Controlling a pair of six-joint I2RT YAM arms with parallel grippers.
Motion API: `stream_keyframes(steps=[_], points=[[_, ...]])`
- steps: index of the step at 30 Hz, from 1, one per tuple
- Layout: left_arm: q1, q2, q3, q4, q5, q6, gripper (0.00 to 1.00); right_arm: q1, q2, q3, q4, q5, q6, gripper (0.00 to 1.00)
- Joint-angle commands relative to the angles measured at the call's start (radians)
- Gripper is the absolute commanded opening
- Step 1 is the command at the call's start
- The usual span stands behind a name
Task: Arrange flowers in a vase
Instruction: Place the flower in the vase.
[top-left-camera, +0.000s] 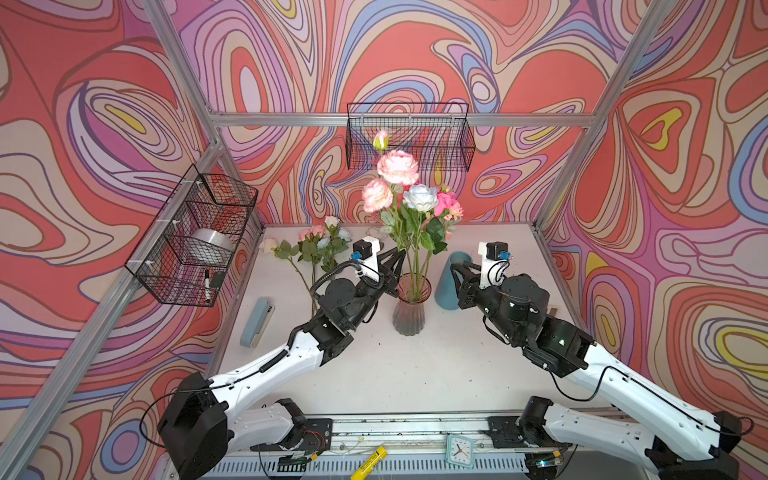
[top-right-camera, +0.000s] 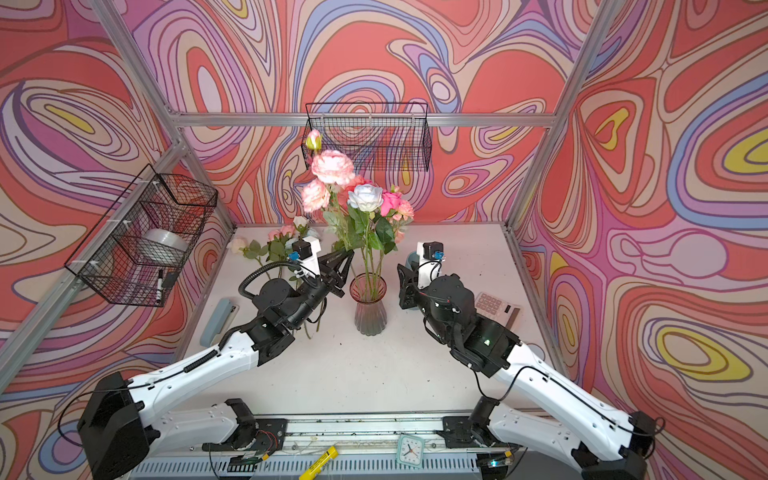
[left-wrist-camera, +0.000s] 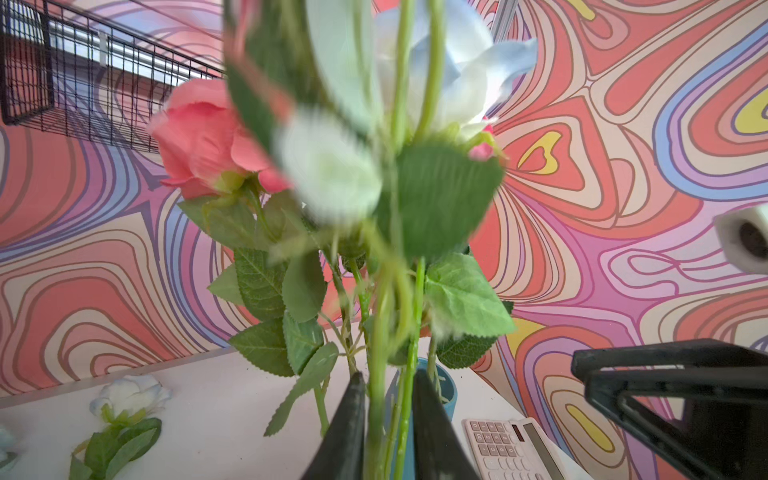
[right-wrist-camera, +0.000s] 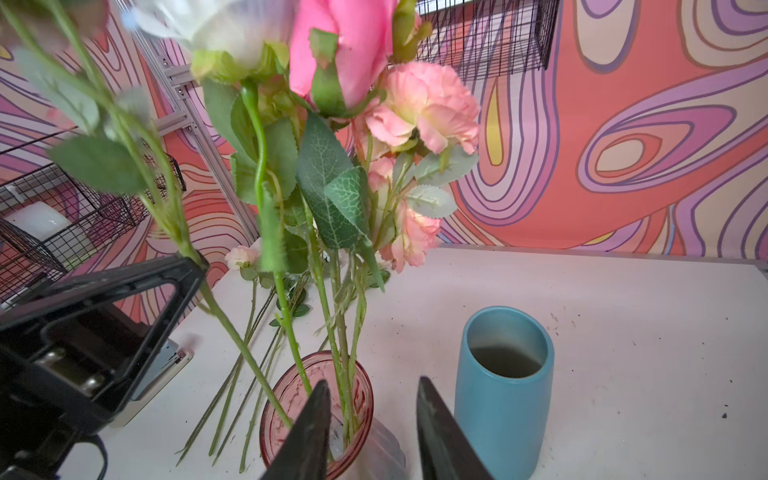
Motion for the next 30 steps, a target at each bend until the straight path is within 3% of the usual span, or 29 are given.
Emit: stream_keyframes(steps=[1, 6, 10, 14, 22, 30], points=[[-0.007, -0.043, 0.001, -0.062, 0.017, 0.035, 0.31, -0.001, 0.021, 0.013, -0.009, -0.028, 0.028, 0.38], [-0.006, -0.069, -0.008, -0.099, 0.019, 0.04, 0.37, -0.001, 0.053, 0.057, -0.068, -0.018, 0.093, 0.43], [-0.007, -0.105, -0.005, -0.165, 0.026, 0.045, 0.56, -0.001, 0.098, 0.117, -0.174, -0.002, 0.212, 0.47], [-0.007, -0.164, -0.006, -0.245, 0.02, 0.059, 0.67, -0.001, 0.134, 0.146, -0.252, 0.009, 0.307, 0.48], [-0.006, -0.23, -0.017, -0.32, 0.013, 0.079, 0.71, -0.001, 0.149, 0.117, -0.26, -0.003, 0.419, 0.5], [-0.007, -0.462, -0.103, -0.495, -0.136, 0.017, 0.72, -0.004, 0.23, 0.115, -0.276, -0.084, 0.514, 0.49]])
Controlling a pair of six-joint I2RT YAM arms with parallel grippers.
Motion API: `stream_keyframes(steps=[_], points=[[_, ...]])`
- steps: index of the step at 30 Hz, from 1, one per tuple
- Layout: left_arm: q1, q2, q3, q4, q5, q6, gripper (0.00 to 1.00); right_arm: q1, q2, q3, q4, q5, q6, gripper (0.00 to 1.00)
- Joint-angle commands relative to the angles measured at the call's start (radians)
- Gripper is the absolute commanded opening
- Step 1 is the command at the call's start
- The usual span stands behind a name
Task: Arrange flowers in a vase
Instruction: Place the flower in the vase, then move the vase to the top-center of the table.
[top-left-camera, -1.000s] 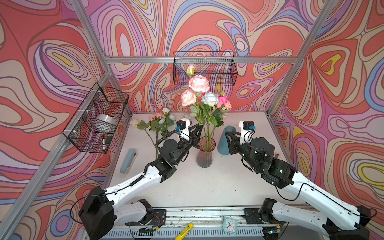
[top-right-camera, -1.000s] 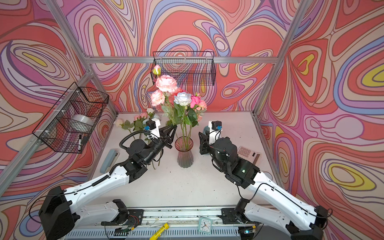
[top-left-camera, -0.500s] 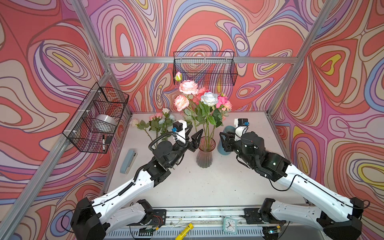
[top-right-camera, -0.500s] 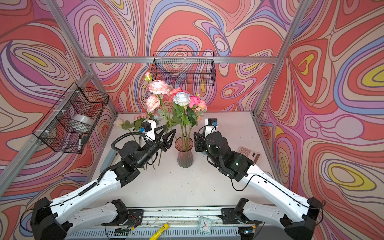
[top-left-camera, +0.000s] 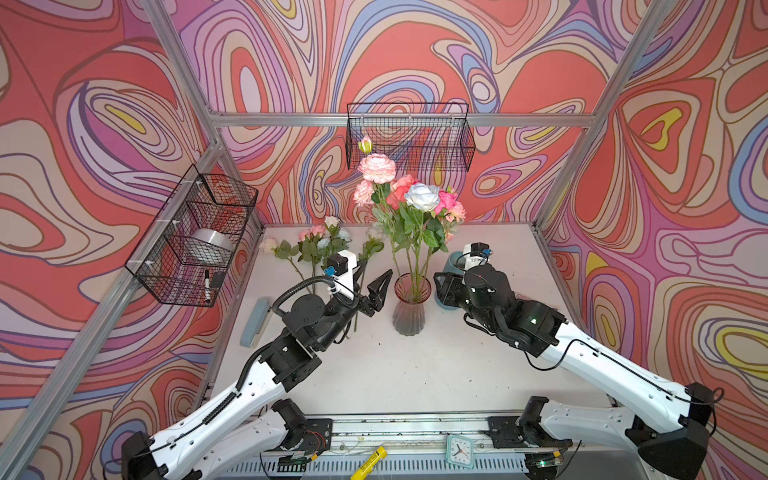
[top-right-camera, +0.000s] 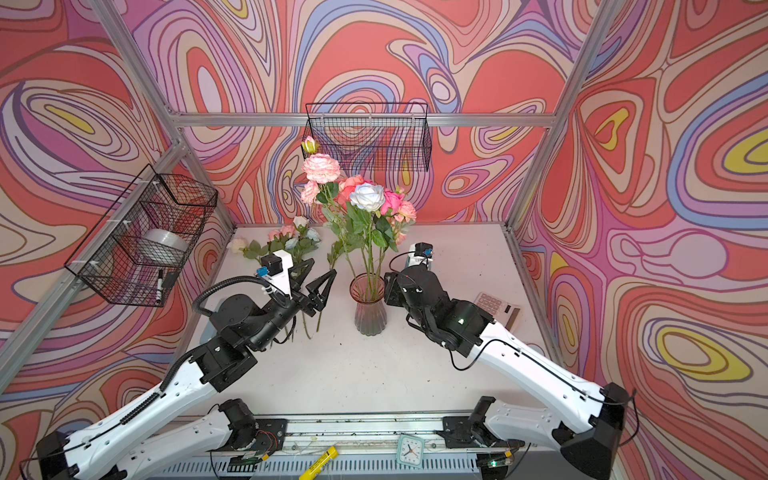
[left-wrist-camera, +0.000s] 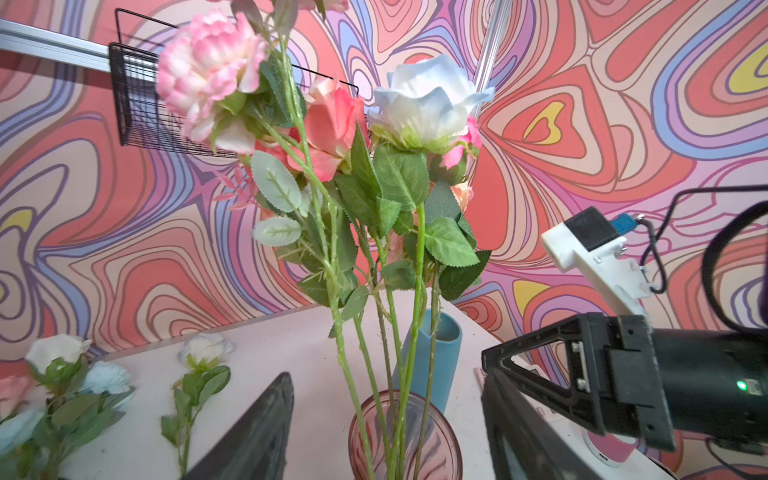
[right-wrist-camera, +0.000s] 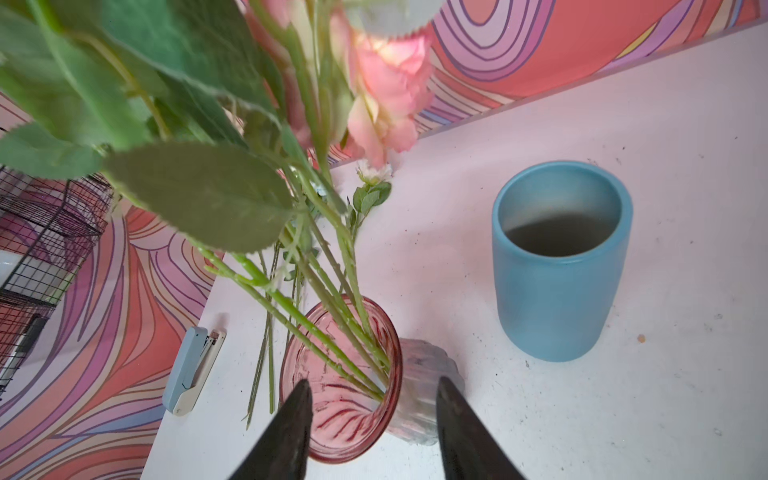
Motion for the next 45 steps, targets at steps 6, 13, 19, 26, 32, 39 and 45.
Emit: stream_keyframes(steps=[6, 13, 19, 26, 32, 39, 45], points=[[-0.006, -0.328, -0.15, -0.275, -0.229, -0.169, 0.71, -0.038, 0.099, 0.036, -0.058, -0.104, 0.086, 0.45], [-0.006, -0.474, -0.235, -0.355, -0.297, -0.236, 0.71, -0.103, 0.155, 0.022, -0.02, -0.224, 0.101, 0.34], [-0.006, -0.423, -0.22, -0.347, -0.246, -0.24, 0.71, -0.114, 0.195, 0.027, -0.003, -0.248, 0.106, 0.3], [-0.006, -0.413, -0.234, -0.323, -0.231, -0.255, 0.71, -0.112, 0.242, 0.048, -0.022, -0.254, 0.087, 0.24], [-0.005, -0.462, -0.254, -0.323, -0.241, -0.262, 0.71, -0.113, 0.262, 0.055, -0.027, -0.238, 0.079, 0.1], [-0.005, -0.462, -0.246, -0.328, -0.231, -0.259, 0.71, -0.113, 0.319, 0.11, -0.016, -0.221, 0.038, 0.01], [-0.005, -0.459, -0.241, -0.336, -0.229, -0.259, 0.71, -0.132, 0.433, 0.225, -0.002, -0.23, -0.031, 0.0]])
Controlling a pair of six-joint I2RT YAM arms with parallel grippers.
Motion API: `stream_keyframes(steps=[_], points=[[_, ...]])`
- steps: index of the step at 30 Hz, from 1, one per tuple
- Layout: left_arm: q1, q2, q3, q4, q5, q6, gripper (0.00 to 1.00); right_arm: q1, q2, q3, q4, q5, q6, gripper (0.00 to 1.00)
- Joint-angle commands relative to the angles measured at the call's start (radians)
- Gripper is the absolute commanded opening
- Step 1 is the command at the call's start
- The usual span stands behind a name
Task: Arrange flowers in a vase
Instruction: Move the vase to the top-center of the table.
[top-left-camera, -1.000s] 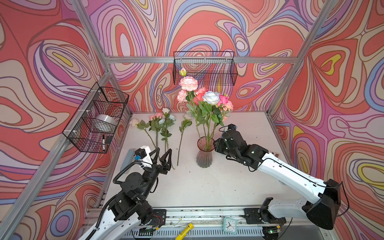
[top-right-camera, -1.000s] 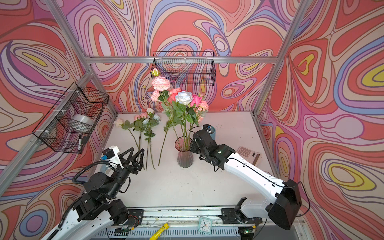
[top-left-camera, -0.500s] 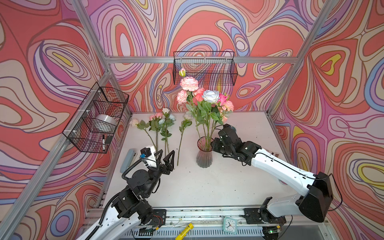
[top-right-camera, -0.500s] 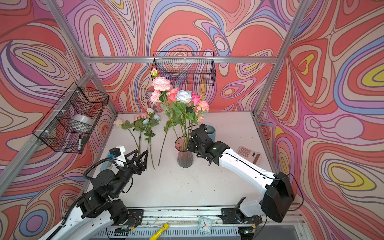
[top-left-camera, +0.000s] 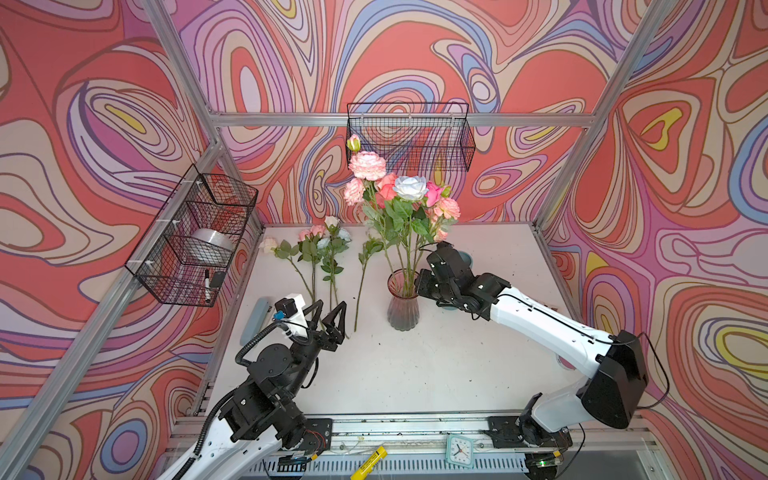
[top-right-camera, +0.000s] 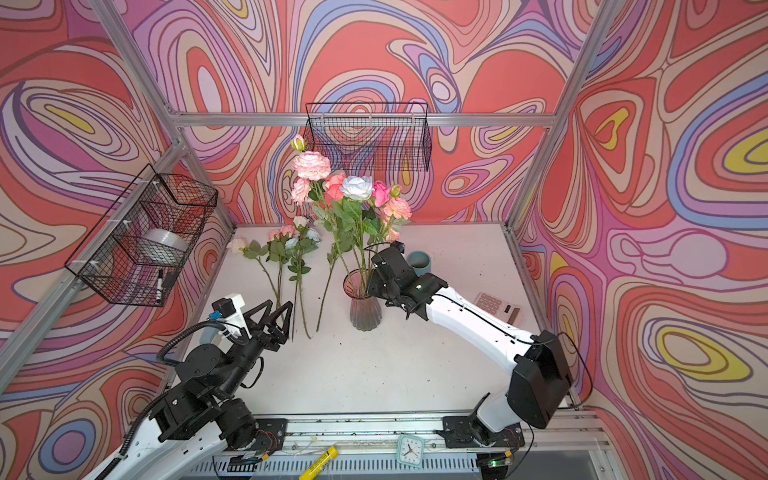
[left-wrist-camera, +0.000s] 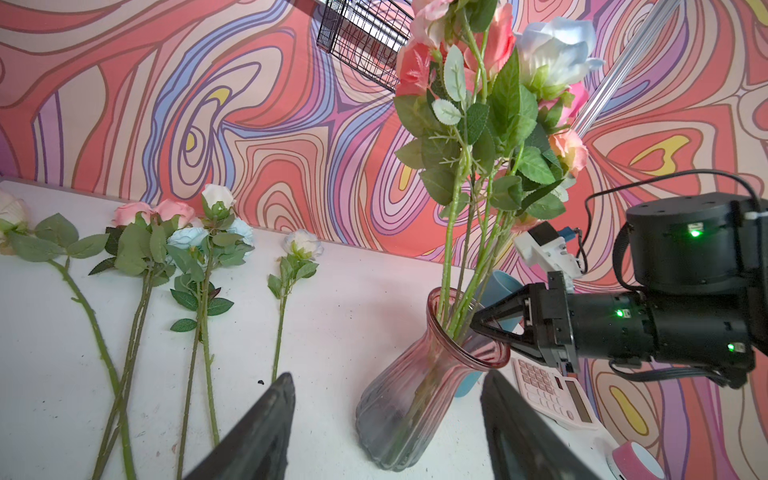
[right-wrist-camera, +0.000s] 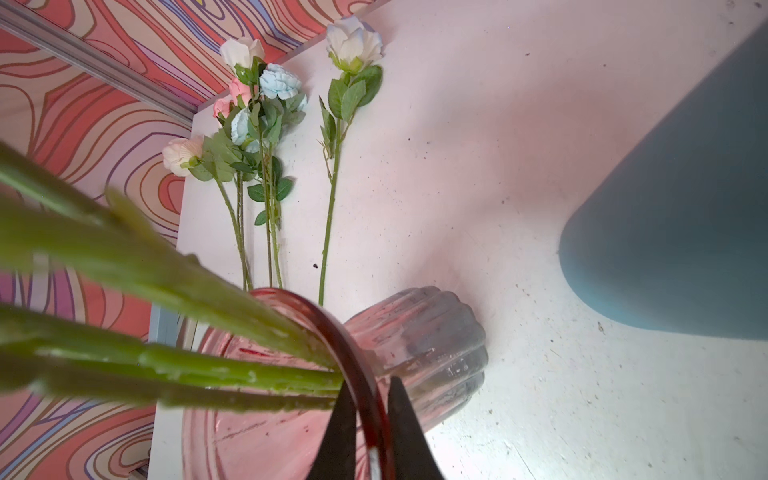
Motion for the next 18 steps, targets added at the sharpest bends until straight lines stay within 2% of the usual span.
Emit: stream_keyframes(steps=[1, 13, 18], points=[[-0.005, 0.0, 0.001, -0.004, 0.005, -0.011, 0.71, -0.024, 0.079, 0.068, 0.014, 0.025, -0.092, 0.0], [-0.006, -0.005, 0.017, -0.022, 0.007, -0.007, 0.71, -0.17, 0.325, 0.38, -0.094, -0.103, -0.228, 0.0], [-0.006, -0.003, 0.018, -0.019, 0.005, -0.002, 0.71, -0.199, 0.372, 0.421, -0.111, -0.124, -0.246, 0.0]])
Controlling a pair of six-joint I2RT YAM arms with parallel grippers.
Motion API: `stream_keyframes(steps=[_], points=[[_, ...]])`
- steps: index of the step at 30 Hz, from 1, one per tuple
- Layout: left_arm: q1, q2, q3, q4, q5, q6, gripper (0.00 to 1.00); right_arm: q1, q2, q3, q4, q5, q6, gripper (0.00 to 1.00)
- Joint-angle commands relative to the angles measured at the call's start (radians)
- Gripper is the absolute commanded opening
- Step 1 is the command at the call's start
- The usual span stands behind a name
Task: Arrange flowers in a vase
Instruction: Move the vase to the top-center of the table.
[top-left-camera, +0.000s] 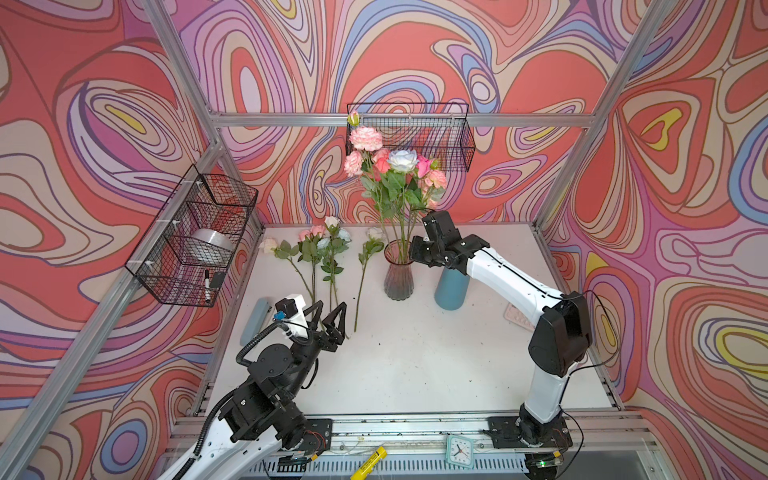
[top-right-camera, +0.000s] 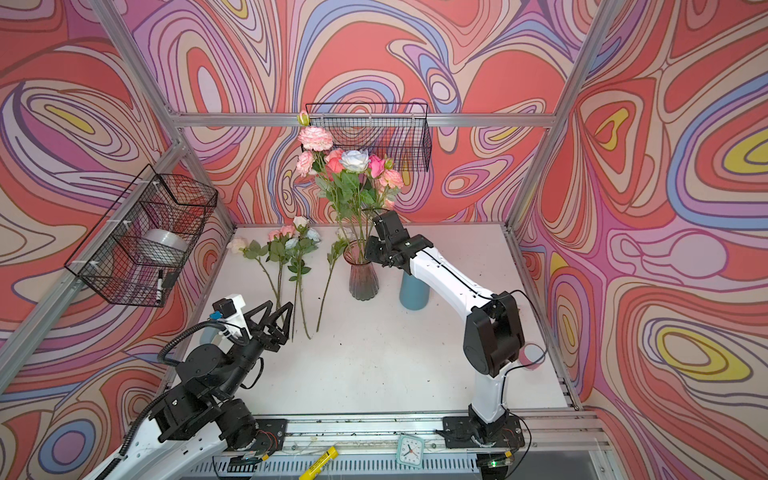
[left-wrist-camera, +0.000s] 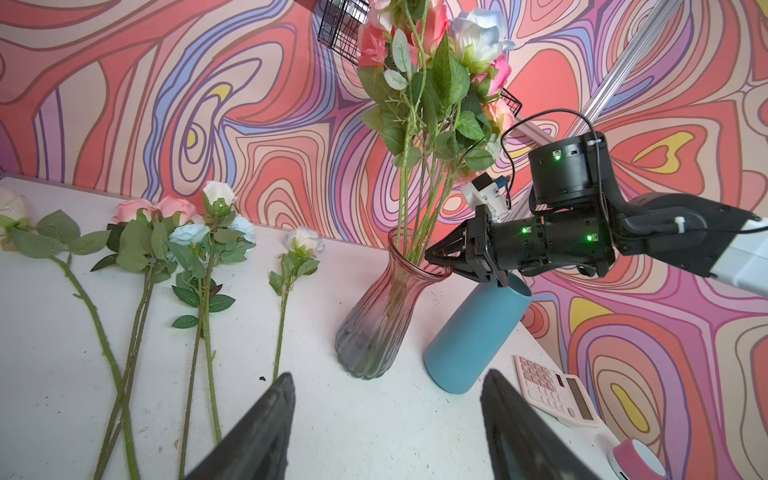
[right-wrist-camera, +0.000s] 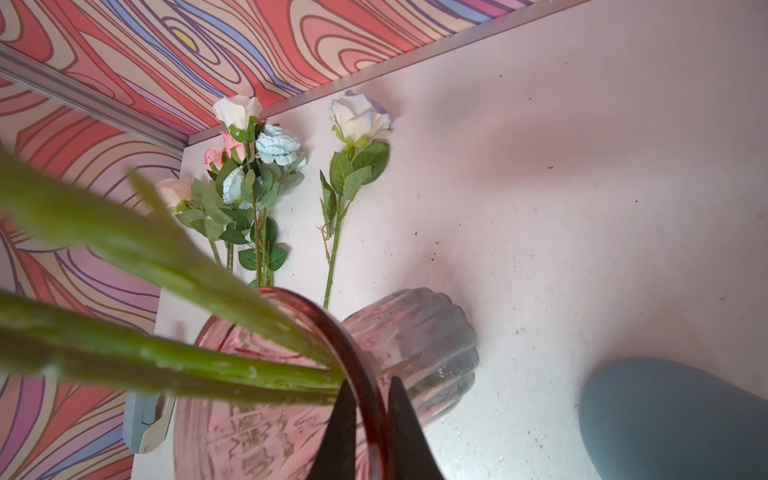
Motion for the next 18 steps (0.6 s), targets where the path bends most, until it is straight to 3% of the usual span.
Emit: stream_keyframes(steps=[1, 4, 18], points=[[-0.005, -0.002, 0.02, -0.007, 0.005, 0.001, 0.71, -0.016, 0.037, 0.025, -0.049, 0.02, -0.082, 0.0], [-0.006, 0.003, 0.025, -0.008, 0.007, 0.003, 0.71, -0.025, 0.044, 0.022, -0.045, 0.015, -0.084, 0.0], [-0.005, 0.036, 0.071, -0.022, 0.019, 0.014, 0.72, -0.026, -0.012, 0.051, -0.088, 0.002, -0.089, 0.25]])
